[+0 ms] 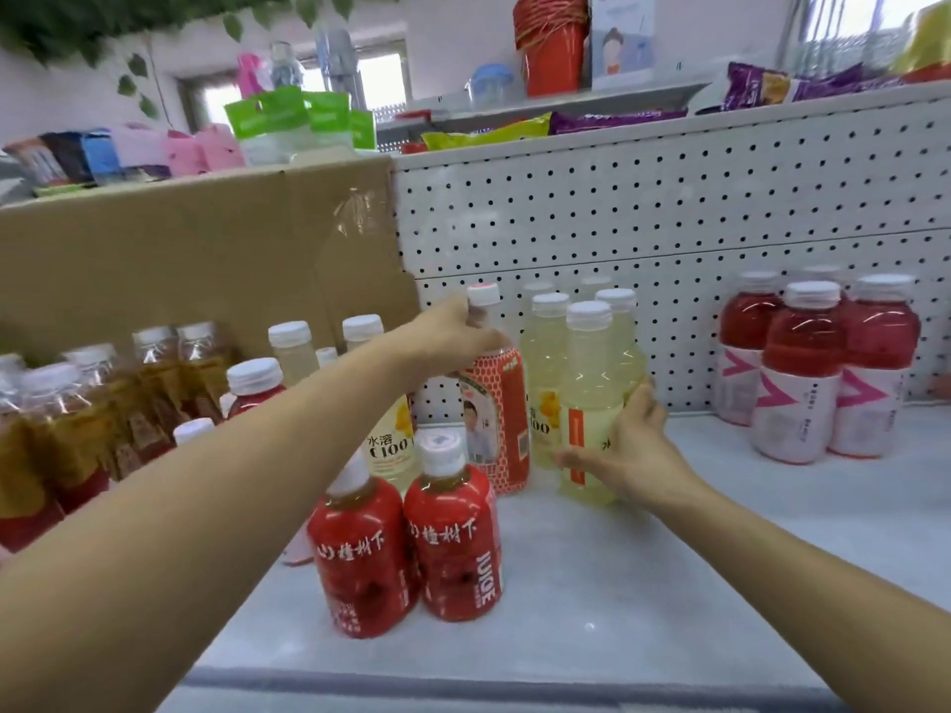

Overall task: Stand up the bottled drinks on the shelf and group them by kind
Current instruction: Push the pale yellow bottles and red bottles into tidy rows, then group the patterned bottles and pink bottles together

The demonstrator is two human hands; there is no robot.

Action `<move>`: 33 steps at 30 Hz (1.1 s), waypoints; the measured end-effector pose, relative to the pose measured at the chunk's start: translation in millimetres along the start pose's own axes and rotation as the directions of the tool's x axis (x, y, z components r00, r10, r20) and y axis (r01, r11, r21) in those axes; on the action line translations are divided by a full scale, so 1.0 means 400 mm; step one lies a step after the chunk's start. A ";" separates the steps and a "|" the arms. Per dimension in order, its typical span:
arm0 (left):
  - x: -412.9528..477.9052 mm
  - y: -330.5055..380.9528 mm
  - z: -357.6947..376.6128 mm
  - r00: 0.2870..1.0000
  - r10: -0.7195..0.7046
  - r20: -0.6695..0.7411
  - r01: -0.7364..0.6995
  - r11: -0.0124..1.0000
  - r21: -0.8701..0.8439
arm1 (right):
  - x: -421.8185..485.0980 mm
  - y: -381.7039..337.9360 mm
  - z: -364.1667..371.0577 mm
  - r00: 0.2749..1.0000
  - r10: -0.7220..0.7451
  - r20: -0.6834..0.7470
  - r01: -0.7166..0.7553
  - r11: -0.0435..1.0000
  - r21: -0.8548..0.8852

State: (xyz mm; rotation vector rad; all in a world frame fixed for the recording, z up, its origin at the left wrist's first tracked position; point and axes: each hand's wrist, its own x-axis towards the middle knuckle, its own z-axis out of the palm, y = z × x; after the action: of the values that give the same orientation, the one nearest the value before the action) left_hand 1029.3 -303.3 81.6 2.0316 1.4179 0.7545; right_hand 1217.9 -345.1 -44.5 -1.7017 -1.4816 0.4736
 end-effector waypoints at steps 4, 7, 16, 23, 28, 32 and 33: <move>-0.011 -0.034 -0.069 0.993 0.107 0.043 -0.112 0.985 0.128 | 0.009 -0.009 -0.003 0.999 0.051 -0.016 -0.052 0.999 -0.016; -0.031 -0.060 -0.152 0.972 0.232 -0.049 -0.204 0.923 0.326 | -0.009 -0.050 -0.032 0.958 -0.146 -0.247 0.107 0.981 -0.165; -0.015 -0.112 -0.233 0.992 -0.123 0.032 0.086 0.837 0.540 | 0.079 -0.413 -0.006 0.899 -0.400 0.178 0.437 0.789 -0.433; -0.013 -0.107 -0.205 0.993 0.105 0.053 -0.116 0.813 0.571 | 0.025 -0.391 -0.091 0.908 -0.395 0.141 0.417 0.816 -0.399; -0.015 -0.036 -0.121 0.977 0.155 0.147 -0.201 0.900 0.386 | -0.038 -0.338 -0.222 0.917 -0.359 0.177 0.397 0.870 -0.294; -0.014 0.029 -0.042 0.956 0.237 0.172 -0.282 0.902 0.325 | -0.053 -0.293 -0.294 0.934 -0.317 0.167 0.355 0.876 -0.327; -0.013 0.038 -0.029 0.954 0.249 0.168 -0.292 0.904 0.314 | -0.053 -0.282 -0.308 0.938 -0.307 0.162 0.345 0.875 -0.339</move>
State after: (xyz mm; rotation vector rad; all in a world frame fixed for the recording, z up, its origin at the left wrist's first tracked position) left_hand 1029.3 -311.5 99.9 2.5317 1.2743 0.5060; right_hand 1230.6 -407.7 111.2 -1.6665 -1.9873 0.1070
